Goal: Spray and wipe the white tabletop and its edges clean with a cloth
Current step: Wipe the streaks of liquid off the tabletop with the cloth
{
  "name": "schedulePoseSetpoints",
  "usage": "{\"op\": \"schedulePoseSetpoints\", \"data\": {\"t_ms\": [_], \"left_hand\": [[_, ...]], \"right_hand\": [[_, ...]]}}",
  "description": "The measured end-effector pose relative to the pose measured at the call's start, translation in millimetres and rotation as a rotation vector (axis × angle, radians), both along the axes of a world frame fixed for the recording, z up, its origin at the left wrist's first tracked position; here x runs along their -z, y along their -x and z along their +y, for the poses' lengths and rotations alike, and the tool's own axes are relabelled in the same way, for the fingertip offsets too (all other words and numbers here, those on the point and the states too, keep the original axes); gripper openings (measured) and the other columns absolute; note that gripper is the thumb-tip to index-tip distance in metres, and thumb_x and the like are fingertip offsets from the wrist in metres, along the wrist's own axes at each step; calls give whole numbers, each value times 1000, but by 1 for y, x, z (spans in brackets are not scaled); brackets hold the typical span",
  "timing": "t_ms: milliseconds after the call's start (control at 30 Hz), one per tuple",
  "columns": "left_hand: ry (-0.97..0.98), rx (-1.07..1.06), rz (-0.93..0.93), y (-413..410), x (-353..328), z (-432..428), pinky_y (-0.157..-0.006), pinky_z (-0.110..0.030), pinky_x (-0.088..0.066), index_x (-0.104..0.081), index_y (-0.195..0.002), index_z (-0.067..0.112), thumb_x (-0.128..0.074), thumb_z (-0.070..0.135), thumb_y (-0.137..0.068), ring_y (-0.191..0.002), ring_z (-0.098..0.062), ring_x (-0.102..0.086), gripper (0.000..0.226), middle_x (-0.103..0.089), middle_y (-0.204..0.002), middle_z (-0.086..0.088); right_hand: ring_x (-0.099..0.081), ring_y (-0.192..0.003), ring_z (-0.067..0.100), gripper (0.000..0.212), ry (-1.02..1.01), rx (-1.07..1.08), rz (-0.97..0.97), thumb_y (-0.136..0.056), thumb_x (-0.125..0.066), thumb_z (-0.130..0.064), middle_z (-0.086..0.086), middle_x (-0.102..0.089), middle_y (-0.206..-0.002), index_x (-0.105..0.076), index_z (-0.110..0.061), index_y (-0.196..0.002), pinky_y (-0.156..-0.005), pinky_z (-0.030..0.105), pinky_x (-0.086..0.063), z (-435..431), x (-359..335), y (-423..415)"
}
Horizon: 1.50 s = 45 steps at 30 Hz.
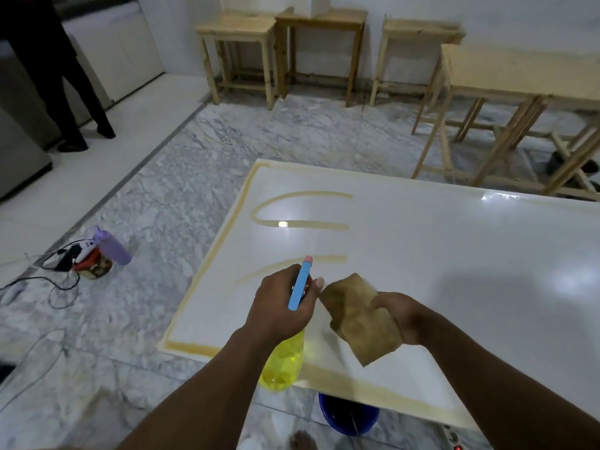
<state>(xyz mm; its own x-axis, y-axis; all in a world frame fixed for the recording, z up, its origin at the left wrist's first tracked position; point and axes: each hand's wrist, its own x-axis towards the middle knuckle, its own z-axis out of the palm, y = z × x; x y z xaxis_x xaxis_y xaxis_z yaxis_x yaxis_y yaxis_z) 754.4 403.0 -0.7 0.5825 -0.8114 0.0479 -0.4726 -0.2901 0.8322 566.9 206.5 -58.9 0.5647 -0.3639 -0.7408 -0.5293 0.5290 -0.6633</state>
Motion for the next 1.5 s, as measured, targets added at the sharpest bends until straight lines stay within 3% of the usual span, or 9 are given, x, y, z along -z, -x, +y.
{"op": "schedulePoseSetpoints", "data": {"t_ms": [133,267,367,500,767,1033,1233,1367,1500], "left_hand": [[-4,23,28,-22,3,-23,-64,-55,-64,-55,-78,25,-66,55,-95,-63,-33,-65,36,-59,-64,-5],[-29,50,24,-63,7,-69,-64,-55,-64,-53,-77,24,-66,56,-95,-61,-32,-65,39,-57,-62,-3],[-40,70,14,-97,9,-111,-65,-54,-64,-53,-77,23,-66,54,-95,-60,-32,-65,38,-56,-60,-1],[-10,90,-2,-129,6,-157,-61,-54,-62,-51,-79,23,-64,53,-97,-59,-33,-65,38,-59,-65,-7],[-28,101,7,-172,21,-205,-64,-53,-59,-55,-80,21,-61,55,-98,-60,-29,-70,38,-66,-72,-6],[-84,119,41,-180,39,-198,-61,-52,-60,-59,-83,20,-61,56,-97,-60,-29,-69,39,-64,-69,-6],[-74,124,29,-166,33,-164,-61,-53,-58,-57,-82,21,-61,56,-96,-58,-30,-69,38,-63,-67,-6],[-66,95,19,-155,31,-126,-64,-53,-59,-56,-80,22,-63,55,-95,-58,-28,-69,37,-64,-66,-4],[-45,84,-12,-138,27,-71,-65,-53,-58,-55,-80,20,-62,55,-95,-58,-29,-68,39,-64,-66,-6]], "right_hand": [[-66,-108,45,40,-26,-105,35,-85,-66,-15,26,-67,-121,-63,-7,-123,-79,52,-57,-39,2,-37],[-69,-99,40,58,341,-259,188,-54,-76,-23,22,-70,-110,-70,-3,-108,-84,54,-58,-119,-4,-106],[-63,-74,23,28,682,-426,236,-70,-68,-14,13,-66,-88,-70,0,-94,-63,29,-49,-180,-21,-163],[-60,-78,25,11,1017,-444,303,-84,-59,-9,9,-65,-87,-68,-11,-88,-62,29,-41,-255,-36,-224],[-56,-95,28,41,1184,-617,405,-78,-49,-2,9,-63,-115,-62,-24,-110,-78,36,-45,-325,33,-291],[-31,-146,26,52,1432,-711,628,-96,-43,-14,3,-34,-159,-43,-30,-145,-110,72,-17,-285,92,-276],[-60,-122,29,43,1570,-699,546,-84,-45,-12,9,-61,-135,-64,-21,-121,-94,61,-35,-203,99,-225],[-47,-137,32,56,1554,-623,511,-86,-53,2,7,-50,-149,-56,-22,-137,-102,46,-23,-120,96,-193],[-45,-139,35,70,1475,-647,478,-79,-60,9,11,-47,-151,-51,-18,-143,-106,53,-42,-41,111,-156]]}}
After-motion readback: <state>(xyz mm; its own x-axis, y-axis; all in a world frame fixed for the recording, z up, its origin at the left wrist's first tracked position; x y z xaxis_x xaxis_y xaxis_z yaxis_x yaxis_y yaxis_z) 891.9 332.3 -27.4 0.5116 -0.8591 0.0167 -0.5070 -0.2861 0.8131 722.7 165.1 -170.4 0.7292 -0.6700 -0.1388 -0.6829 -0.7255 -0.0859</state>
